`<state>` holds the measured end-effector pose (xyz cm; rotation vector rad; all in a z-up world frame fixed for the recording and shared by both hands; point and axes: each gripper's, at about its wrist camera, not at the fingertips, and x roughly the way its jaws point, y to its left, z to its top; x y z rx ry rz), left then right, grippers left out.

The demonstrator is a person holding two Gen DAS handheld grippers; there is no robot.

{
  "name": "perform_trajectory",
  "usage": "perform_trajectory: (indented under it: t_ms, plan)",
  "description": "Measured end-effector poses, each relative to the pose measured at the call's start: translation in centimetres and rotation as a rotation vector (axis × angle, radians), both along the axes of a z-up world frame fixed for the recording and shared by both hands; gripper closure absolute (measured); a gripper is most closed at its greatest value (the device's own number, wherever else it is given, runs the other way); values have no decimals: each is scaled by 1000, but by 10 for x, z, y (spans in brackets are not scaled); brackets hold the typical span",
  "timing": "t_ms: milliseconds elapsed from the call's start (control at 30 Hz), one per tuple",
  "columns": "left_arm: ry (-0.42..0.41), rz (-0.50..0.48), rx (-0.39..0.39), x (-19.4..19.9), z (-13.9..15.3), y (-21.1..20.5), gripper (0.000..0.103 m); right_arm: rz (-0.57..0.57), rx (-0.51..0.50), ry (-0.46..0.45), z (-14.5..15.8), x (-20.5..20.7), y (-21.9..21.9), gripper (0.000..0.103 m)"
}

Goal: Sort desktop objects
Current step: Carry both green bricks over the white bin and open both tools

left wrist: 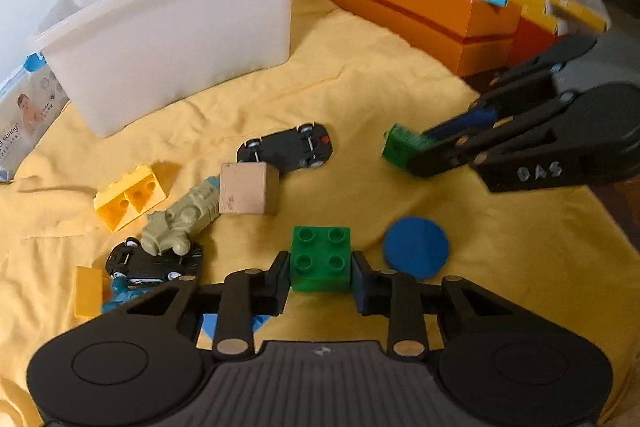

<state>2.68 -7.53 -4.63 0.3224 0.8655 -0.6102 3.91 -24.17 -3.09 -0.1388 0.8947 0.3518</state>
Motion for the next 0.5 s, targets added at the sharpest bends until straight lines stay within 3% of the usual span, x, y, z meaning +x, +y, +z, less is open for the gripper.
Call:
perform_trajectory:
  t_ms: [200,333,500]
  plan:
    - [-150,8,-59,4,55,8,69,-9,57,-63,31,6,-3,81]
    - [-276,57,-88,27,97,15,69,2,68,-187,73,27,0,81]
    - [-355,114,-189,76,137,24,69,3,37,-323,117,69,8,81]
